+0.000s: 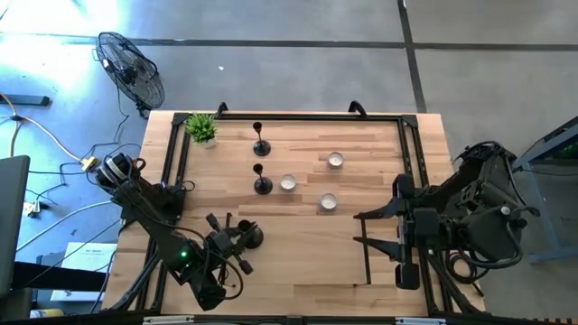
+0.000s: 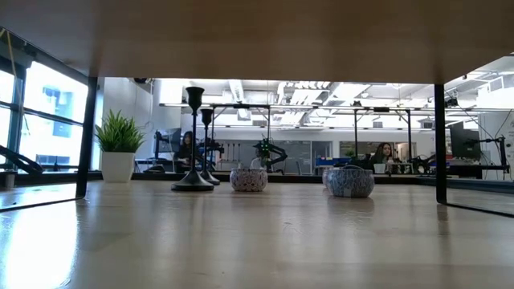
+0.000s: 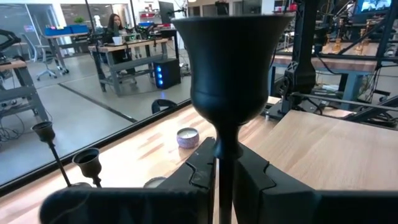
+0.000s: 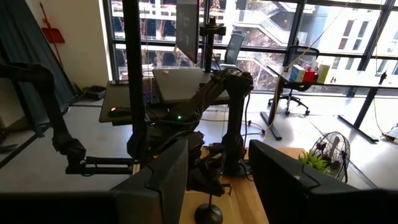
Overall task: Pick & Place candle stick holders
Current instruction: Put the top right black candle holder on the shelf, then put the red scented candle on the shelf
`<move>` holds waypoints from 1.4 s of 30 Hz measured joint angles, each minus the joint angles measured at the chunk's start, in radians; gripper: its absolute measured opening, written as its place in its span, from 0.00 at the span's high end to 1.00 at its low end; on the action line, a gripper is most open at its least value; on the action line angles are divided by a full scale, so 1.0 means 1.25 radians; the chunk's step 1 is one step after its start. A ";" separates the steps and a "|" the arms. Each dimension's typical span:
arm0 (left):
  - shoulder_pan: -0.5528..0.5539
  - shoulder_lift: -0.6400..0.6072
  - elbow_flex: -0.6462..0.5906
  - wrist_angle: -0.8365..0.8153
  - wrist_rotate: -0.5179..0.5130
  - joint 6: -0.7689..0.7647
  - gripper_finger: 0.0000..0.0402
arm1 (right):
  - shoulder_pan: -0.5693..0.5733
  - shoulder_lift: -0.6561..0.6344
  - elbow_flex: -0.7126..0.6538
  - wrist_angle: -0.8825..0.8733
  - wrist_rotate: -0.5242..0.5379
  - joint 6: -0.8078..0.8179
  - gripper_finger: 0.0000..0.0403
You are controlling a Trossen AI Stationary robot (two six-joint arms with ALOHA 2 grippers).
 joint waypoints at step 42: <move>0.000 0.000 0.001 -0.001 0.045 0.027 0.60 | 0.000 -0.001 0.000 -0.001 -0.005 0.007 0.59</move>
